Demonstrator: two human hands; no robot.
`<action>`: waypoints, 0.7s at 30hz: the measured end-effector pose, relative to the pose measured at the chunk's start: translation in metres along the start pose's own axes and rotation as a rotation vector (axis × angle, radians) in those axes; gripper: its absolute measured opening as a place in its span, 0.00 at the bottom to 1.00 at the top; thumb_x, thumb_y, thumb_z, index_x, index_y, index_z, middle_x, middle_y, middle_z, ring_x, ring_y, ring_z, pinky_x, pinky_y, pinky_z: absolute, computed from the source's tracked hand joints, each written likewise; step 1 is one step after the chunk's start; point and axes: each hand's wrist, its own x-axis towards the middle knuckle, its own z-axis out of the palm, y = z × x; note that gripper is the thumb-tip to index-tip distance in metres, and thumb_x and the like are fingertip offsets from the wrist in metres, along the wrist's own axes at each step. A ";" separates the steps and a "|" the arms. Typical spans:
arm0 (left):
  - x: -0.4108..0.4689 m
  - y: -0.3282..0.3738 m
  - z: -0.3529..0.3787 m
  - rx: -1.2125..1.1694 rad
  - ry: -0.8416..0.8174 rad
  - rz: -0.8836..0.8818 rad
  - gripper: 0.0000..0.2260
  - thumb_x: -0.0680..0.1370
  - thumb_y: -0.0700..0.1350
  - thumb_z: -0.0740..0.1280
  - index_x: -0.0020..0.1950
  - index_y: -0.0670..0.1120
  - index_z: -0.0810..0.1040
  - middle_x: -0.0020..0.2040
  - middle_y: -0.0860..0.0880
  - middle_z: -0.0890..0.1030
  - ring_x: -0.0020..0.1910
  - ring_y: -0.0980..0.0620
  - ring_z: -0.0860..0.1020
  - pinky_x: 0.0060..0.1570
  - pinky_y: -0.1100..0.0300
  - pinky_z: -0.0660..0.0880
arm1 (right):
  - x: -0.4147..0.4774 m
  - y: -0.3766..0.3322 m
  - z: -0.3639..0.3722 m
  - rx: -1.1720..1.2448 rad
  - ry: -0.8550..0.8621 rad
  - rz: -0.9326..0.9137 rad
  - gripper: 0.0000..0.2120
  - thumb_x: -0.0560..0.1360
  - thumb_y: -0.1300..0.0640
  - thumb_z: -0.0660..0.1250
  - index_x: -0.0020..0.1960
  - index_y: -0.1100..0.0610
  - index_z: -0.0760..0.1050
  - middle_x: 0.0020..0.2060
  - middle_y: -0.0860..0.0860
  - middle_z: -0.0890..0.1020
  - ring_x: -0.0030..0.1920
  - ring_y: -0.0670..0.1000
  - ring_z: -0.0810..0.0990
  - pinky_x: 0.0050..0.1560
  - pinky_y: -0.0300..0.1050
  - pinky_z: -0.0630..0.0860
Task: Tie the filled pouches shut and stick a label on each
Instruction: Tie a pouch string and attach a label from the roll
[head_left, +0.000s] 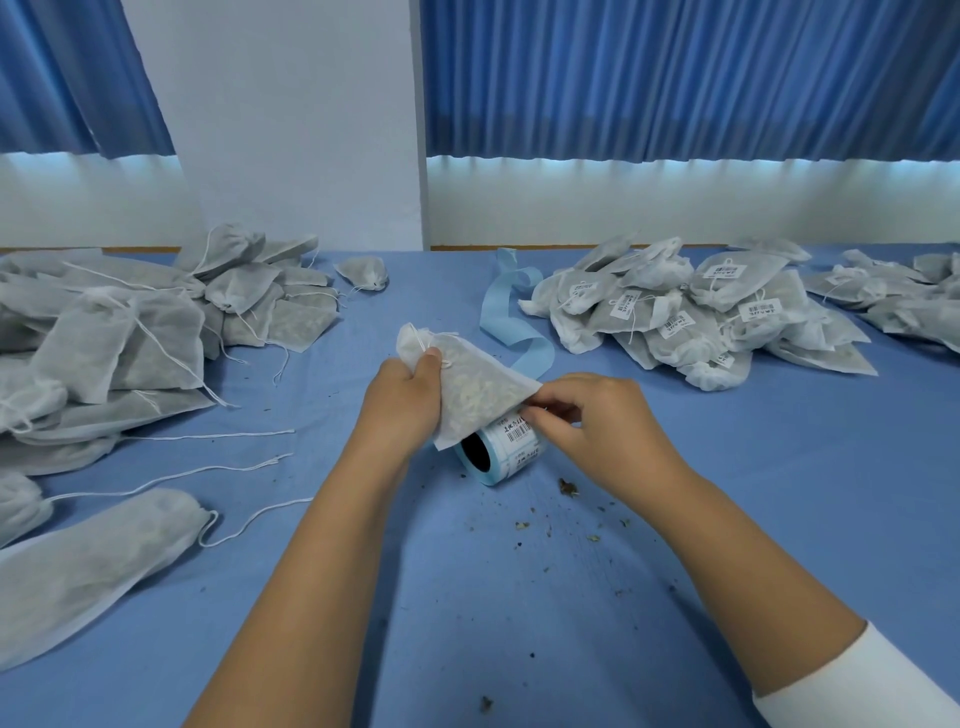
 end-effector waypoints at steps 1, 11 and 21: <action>0.000 0.000 0.000 0.000 0.001 0.000 0.21 0.84 0.55 0.56 0.62 0.39 0.74 0.52 0.46 0.77 0.48 0.48 0.73 0.37 0.58 0.64 | 0.000 0.000 0.000 0.003 0.003 -0.001 0.06 0.75 0.58 0.71 0.51 0.53 0.85 0.41 0.46 0.84 0.40 0.40 0.78 0.47 0.33 0.74; 0.000 0.000 0.000 0.008 0.005 -0.015 0.21 0.84 0.55 0.56 0.63 0.39 0.74 0.53 0.47 0.75 0.49 0.48 0.73 0.38 0.58 0.64 | -0.002 -0.005 0.000 -0.090 0.009 -0.053 0.05 0.77 0.57 0.68 0.50 0.56 0.82 0.43 0.47 0.81 0.42 0.44 0.77 0.48 0.44 0.76; 0.000 -0.004 0.000 -0.021 -0.050 -0.072 0.18 0.84 0.54 0.57 0.57 0.40 0.75 0.45 0.48 0.74 0.40 0.51 0.72 0.35 0.57 0.65 | -0.004 -0.009 -0.003 0.097 0.007 0.066 0.04 0.79 0.56 0.53 0.46 0.51 0.62 0.30 0.53 0.72 0.29 0.48 0.67 0.32 0.53 0.67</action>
